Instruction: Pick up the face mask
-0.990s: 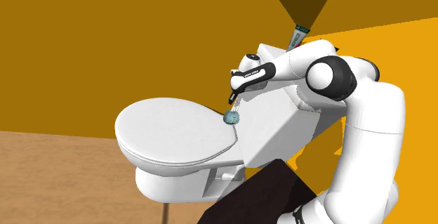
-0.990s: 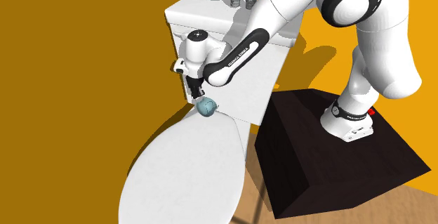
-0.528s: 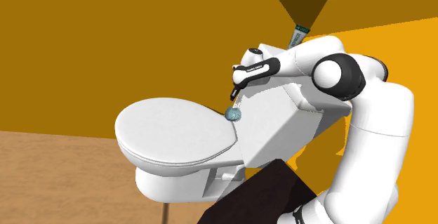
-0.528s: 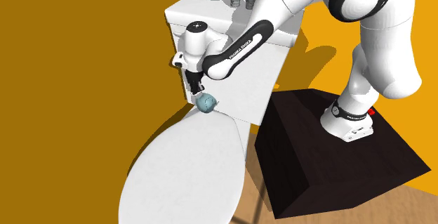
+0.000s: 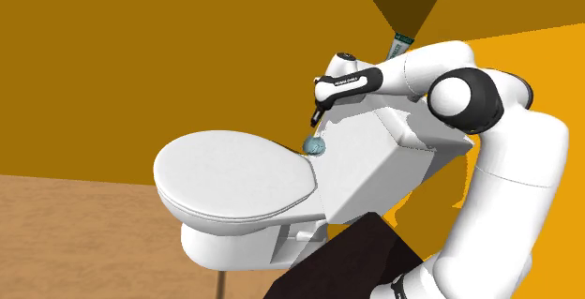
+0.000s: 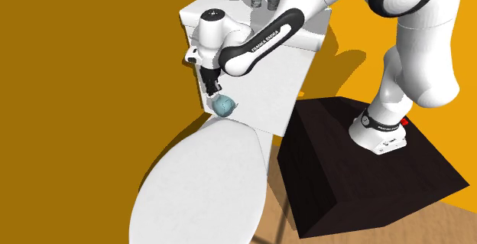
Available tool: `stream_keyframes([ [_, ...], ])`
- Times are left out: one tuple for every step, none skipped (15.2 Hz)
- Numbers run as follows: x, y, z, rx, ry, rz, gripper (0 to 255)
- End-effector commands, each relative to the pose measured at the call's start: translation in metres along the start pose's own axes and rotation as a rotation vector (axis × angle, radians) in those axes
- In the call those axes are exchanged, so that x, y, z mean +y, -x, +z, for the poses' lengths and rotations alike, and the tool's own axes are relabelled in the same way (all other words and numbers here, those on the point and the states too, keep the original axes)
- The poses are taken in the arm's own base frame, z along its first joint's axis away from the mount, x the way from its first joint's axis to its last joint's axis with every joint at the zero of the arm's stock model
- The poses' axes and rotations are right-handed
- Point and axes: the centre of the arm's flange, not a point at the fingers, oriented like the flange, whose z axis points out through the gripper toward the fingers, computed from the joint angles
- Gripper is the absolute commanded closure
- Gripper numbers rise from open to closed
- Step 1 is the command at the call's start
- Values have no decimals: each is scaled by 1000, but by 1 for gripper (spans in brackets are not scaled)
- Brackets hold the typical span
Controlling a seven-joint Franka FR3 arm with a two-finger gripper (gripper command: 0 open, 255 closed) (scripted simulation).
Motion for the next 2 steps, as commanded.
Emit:
stream_keyframes([
  [1, 1, -6, 0, 0, 0, 255],
  [1, 1, -6, 0, 0, 0, 255],
])
